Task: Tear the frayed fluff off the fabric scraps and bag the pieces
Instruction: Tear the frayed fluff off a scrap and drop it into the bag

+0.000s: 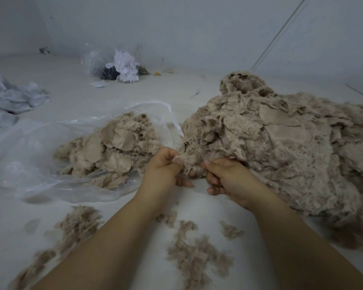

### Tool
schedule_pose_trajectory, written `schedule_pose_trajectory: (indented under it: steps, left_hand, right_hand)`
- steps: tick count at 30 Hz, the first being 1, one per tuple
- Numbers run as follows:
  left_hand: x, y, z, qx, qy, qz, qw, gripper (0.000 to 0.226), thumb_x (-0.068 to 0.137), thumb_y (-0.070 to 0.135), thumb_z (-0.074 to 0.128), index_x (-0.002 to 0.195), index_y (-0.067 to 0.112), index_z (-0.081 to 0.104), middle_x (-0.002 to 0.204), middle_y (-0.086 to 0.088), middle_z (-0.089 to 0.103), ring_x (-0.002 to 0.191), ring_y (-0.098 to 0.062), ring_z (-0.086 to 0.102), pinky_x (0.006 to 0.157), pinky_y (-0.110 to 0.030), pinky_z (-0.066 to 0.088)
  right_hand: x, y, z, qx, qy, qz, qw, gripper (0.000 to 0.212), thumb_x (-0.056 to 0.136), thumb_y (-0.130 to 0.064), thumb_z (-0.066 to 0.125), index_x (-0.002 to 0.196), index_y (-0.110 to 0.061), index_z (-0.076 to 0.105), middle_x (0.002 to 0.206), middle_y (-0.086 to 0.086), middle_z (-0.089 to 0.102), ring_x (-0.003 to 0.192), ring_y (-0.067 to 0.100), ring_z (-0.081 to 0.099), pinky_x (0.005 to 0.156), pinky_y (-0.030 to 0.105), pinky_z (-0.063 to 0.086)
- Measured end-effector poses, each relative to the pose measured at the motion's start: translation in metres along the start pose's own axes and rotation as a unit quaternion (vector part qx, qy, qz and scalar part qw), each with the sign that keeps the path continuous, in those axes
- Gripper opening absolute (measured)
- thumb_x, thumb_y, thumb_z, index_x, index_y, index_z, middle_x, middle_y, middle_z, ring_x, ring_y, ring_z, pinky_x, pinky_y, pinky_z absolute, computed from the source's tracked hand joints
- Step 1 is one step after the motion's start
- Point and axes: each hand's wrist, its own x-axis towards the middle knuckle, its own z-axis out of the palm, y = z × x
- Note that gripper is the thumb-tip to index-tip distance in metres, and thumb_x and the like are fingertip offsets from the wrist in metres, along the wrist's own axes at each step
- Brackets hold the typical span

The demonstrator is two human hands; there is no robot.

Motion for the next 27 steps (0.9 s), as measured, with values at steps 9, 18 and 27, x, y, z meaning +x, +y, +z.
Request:
schedule_pose_trajectory:
  steps: [9, 18, 27]
  left_hand:
    - [-0.002, -0.006, 0.005, 0.044, -0.021, -0.008, 0.999, 0.021, 0.097, -0.003, 0.051, 0.084, 0.013, 0.052, 0.061, -0.005, 0.064, 0.051, -0.019, 0.058, 0.047, -0.031, 0.051]
    - [-0.042, -0.014, 0.043, -0.063, 0.000, -0.053, 0.997, 0.019, 0.094, -0.011, 0.047, 0.086, 0.006, 0.052, 0.066, -0.016, 0.062, 0.050, -0.019, 0.052, 0.049, -0.029, 0.045]
    - [-0.034, 0.004, 0.022, -0.139, 0.044, -0.097, 0.985, 0.023, 0.088, -0.014, 0.045, 0.083, 0.008, 0.050, 0.055, -0.012, 0.056, 0.043, -0.020, 0.045, 0.042, -0.028, 0.038]
  right_hand:
    - [-0.003, -0.003, 0.002, -0.021, -0.034, -0.033, 0.999, 0.027, 0.105, -0.028, 0.043, 0.113, -0.025, 0.068, 0.054, -0.009, 0.044, 0.051, 0.002, 0.042, 0.053, 0.022, 0.050]
    - [0.000, -0.007, 0.003, -0.005, 0.008, 0.024, 1.000, 0.047, 0.101, -0.045, 0.045, 0.089, -0.009, 0.071, 0.069, 0.015, 0.066, 0.047, 0.015, 0.058, 0.045, 0.024, 0.049]
    - [0.002, -0.006, 0.002, -0.018, 0.001, 0.034, 0.999, 0.041, 0.101, -0.043, 0.047, 0.101, -0.008, 0.070, 0.052, -0.002, 0.052, 0.049, 0.008, 0.051, 0.050, 0.024, 0.053]
